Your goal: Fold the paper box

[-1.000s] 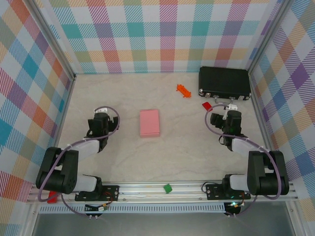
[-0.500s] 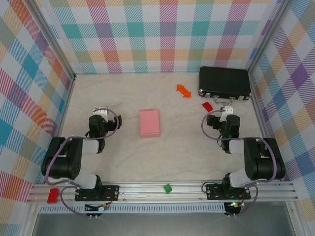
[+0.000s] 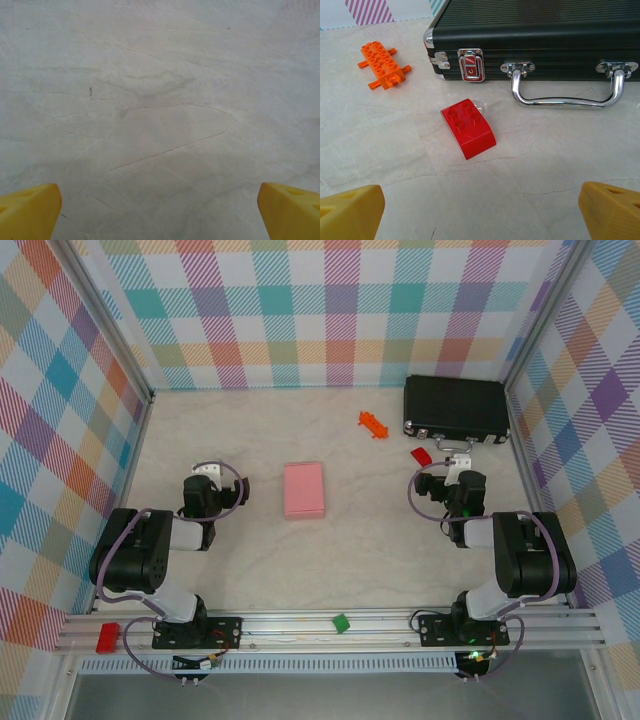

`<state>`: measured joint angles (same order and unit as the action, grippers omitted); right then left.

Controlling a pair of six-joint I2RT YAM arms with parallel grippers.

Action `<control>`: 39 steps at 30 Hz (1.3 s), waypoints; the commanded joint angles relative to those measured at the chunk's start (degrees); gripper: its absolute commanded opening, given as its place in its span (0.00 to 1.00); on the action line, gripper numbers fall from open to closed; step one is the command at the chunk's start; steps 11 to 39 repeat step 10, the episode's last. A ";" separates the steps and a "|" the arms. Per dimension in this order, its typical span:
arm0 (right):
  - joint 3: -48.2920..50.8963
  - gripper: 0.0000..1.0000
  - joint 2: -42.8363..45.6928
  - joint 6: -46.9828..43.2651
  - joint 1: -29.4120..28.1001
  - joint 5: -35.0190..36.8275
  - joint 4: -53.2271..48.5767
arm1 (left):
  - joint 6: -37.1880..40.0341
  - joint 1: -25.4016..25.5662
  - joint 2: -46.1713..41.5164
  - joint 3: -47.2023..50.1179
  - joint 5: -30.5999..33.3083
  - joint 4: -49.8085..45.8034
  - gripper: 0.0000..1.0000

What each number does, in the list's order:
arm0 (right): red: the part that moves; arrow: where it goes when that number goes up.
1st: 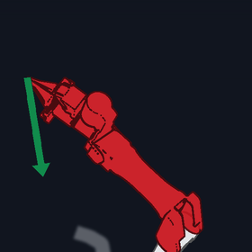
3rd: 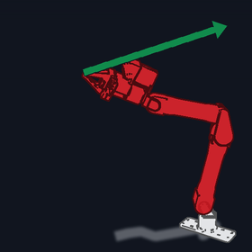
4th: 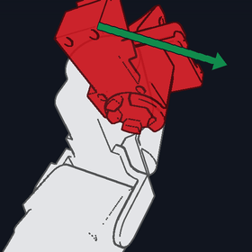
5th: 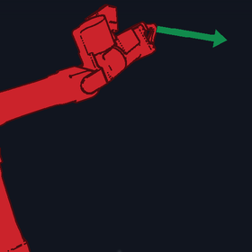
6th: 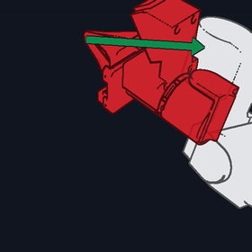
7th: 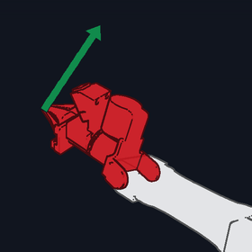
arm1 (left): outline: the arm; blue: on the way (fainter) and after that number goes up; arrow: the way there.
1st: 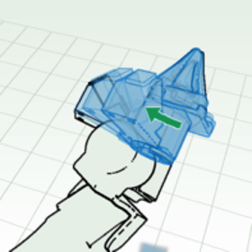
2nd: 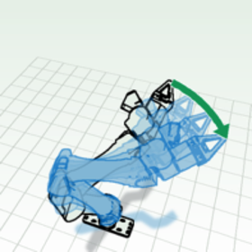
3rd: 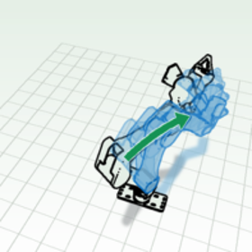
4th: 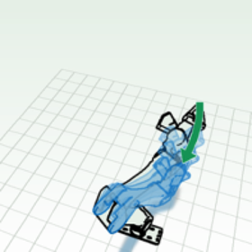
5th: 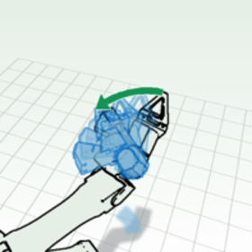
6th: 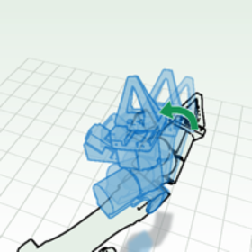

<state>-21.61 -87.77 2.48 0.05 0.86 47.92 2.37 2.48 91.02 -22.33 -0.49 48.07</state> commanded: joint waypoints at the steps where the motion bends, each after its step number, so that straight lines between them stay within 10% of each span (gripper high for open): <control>1: -1.43 0.99 -0.10 -0.71 0.33 -1.48 0.56 | -0.12 -0.41 -0.21 -1.08 -1.31 2.15 1.00; 39: -1.26 0.99 -0.12 -0.68 0.30 -1.61 0.94 | -0.17 -0.38 -0.23 -1.10 -1.20 2.11 1.00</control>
